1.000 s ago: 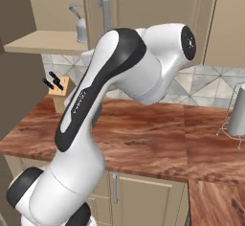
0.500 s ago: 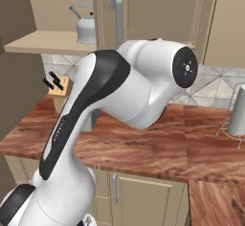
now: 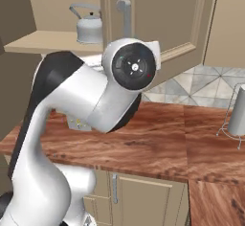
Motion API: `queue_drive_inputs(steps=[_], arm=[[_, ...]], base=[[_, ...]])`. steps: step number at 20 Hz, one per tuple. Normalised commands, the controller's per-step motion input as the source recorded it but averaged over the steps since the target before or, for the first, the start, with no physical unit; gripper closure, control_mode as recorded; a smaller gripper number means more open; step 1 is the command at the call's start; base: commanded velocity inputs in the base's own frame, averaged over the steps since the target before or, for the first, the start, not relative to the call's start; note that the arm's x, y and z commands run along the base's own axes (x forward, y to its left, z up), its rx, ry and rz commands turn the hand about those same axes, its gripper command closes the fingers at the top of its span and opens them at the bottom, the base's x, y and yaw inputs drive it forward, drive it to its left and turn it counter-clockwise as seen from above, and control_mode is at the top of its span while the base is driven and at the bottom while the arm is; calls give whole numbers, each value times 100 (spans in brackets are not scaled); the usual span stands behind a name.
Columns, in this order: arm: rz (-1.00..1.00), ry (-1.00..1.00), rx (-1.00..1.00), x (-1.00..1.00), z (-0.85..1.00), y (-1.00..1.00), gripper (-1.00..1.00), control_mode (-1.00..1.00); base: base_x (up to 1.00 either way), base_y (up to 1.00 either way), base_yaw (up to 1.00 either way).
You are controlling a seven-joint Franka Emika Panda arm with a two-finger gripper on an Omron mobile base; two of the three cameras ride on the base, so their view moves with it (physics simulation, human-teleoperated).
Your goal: Open the cabinet, pick the kettle from the cabinet, and place it in the sink.
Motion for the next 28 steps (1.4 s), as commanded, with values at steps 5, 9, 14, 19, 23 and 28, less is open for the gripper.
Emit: queue_drive_inputs(steps=[5, 9, 14, 19, 23, 28], arm=[[-64, 1, 0, -19, -43, 19, -100, -100], [-55, 0, 6, -17, -38, 27, -100, -100], [-60, 2, 11, -3, -35, 26, -100, -100], [-54, 0, 19, -13, -16, 28, -100, -100], [-26, -4, 31, -11, 0, 45, -100, -100], [-17, -6, 34, 5, 0, 38, -100, -100]], base=[[0, 0, 0], [0, 0, 0], [0, 0, 0], [0, 0, 0], [0, 0, 0], [0, 0, 0]])
